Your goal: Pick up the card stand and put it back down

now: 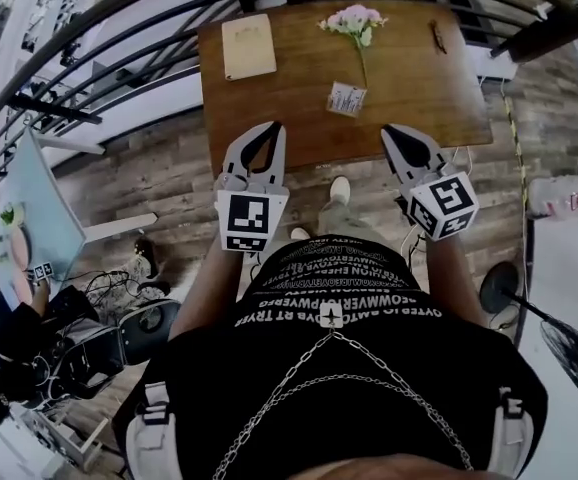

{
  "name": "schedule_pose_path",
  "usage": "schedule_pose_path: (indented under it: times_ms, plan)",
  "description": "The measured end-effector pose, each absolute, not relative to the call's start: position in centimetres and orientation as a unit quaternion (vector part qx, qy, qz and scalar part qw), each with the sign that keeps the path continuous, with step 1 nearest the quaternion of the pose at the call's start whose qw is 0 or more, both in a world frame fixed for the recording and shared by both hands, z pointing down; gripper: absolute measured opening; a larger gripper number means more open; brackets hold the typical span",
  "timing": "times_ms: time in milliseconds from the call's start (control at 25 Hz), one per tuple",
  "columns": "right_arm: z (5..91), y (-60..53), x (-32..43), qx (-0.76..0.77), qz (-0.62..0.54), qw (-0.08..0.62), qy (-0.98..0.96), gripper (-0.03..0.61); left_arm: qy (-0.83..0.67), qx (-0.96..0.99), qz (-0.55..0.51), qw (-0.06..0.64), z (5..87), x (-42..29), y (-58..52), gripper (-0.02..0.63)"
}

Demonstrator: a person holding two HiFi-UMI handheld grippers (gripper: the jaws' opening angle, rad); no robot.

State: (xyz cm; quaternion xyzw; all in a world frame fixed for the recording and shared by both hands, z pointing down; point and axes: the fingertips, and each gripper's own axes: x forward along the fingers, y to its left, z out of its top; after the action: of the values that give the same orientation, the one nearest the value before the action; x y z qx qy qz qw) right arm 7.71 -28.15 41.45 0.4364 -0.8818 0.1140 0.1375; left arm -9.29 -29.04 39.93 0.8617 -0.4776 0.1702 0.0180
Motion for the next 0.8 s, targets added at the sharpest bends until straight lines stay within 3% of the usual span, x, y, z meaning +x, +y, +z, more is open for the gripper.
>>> schedule_pose_path:
  times_ms: [800]
  plan:
    - [58.8,-37.4,11.4,0.408,0.227,0.232,-0.853,0.015,-0.483,0.847,0.213,0.056,44.3,-6.4,-36.8,0.029]
